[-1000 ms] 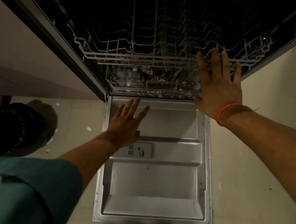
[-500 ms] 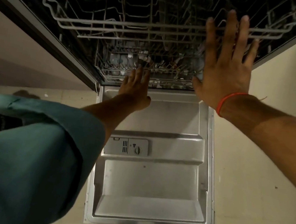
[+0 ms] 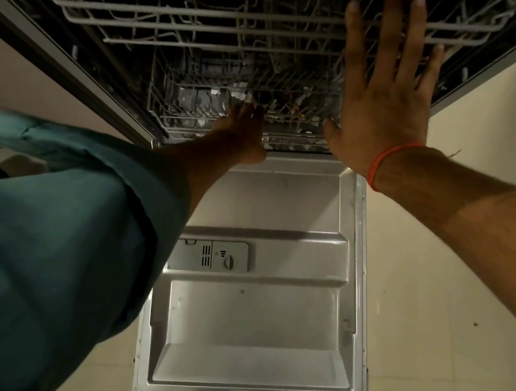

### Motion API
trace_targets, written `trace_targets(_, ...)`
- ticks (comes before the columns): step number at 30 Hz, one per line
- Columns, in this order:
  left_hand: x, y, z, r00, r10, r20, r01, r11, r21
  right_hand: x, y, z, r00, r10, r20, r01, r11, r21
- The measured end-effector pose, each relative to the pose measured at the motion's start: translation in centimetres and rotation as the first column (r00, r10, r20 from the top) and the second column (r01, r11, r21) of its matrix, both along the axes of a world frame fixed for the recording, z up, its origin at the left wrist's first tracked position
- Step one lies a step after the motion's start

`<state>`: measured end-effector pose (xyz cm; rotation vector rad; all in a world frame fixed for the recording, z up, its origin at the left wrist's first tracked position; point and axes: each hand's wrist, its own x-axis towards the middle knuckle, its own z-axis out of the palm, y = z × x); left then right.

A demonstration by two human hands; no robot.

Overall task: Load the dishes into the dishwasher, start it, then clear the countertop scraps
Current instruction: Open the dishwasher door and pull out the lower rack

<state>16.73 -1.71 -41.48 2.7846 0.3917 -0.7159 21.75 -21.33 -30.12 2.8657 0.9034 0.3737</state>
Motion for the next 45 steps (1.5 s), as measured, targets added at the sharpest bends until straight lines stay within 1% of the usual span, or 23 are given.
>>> trace_targets(4,-0.9,-0.5,0.5,0.998,-0.038,-0.049,0.04,0.998,0.039,-0.2,0.1,0.2,1.0,-0.013,-0.005,0.013,1.0,0.0)
trace_targets(15,-7.0,-3.2,0.8,0.991,-0.054,-0.12,0.053,0.998,-0.016,-0.8,0.3,1.5,0.997,-0.034,-0.065,0.032,0.999,-0.041)
trace_targets(18,-9.1,-4.1,0.9,0.99,-0.063,-0.125,0.063,0.998,-0.006,-1.1,0.4,1.6,0.997,-0.035,-0.071,0.033,0.999,-0.039)
trace_targets(22,-11.6,-5.1,0.6,0.985,-0.08,-0.155,0.077,0.997,-0.027,-1.4,0.6,2.4,0.992,-0.036,-0.118,0.034,0.999,-0.024)
trace_targets(24,-13.0,-5.8,0.6,0.983,-0.086,-0.16,0.081,0.996,-0.041,-2.0,0.8,2.8,0.986,-0.032,-0.163,0.037,0.999,0.029)
trace_targets(26,-14.5,-6.6,0.7,0.981,-0.084,-0.176,0.075,0.996,-0.057,-3.7,0.6,2.8,0.978,0.0,-0.208,0.02,0.995,0.093)
trace_targets(28,-16.1,-7.4,0.8,0.974,-0.089,-0.207,0.077,0.995,-0.064,-6.4,-0.2,1.7,0.959,0.056,-0.279,-0.033,0.996,0.089)
trace_targets(30,-17.5,-8.1,0.8,0.97,-0.103,-0.219,0.092,0.994,-0.061,-9.8,-1.4,-0.3,0.917,0.086,-0.39,-0.09,0.996,0.008)
trace_targets(32,-18.8,-8.8,1.1,0.966,-0.112,-0.232,0.097,0.992,-0.076,-13.2,-2.6,-2.2,0.84,0.028,-0.542,-0.101,0.989,-0.106)
trace_targets(34,-20.0,-9.4,1.4,0.964,-0.109,-0.245,0.088,0.992,-0.095,-16.1,-3.3,-3.9,0.719,-0.073,-0.691,-0.098,0.974,-0.206)
trace_targets(36,-21.1,-10.0,1.5,0.965,-0.095,-0.243,0.069,0.991,-0.114,-18.5,-3.8,-5.3,0.601,-0.147,-0.786,-0.118,0.956,-0.268)
trace_targets(38,-22.4,-10.6,1.6,0.968,-0.077,-0.239,0.045,0.989,-0.139,-20.5,-4.0,-6.4,0.52,-0.184,-0.834,-0.142,0.944,-0.297)
trace_targets(40,-23.8,-11.2,1.5,0.968,-0.069,-0.243,0.029,0.985,-0.167,-21.9,-4.2,-7.2,0.471,-0.211,-0.857,-0.17,0.931,-0.323)
trace_targets(42,-25.4,-11.8,1.5,0.972,-0.059,-0.227,0.014,0.981,-0.196,-23.2,-4.8,-7.7,0.44,-0.22,-0.871,-0.191,0.924,-0.33)
trace_targets(45,-28.0,-13.0,1.3,0.974,-0.014,-0.227,-0.042,0.97,-0.241,-25.2,-6.2,-7.9,0.429,-0.19,-0.883,-0.209,0.93,-0.302)
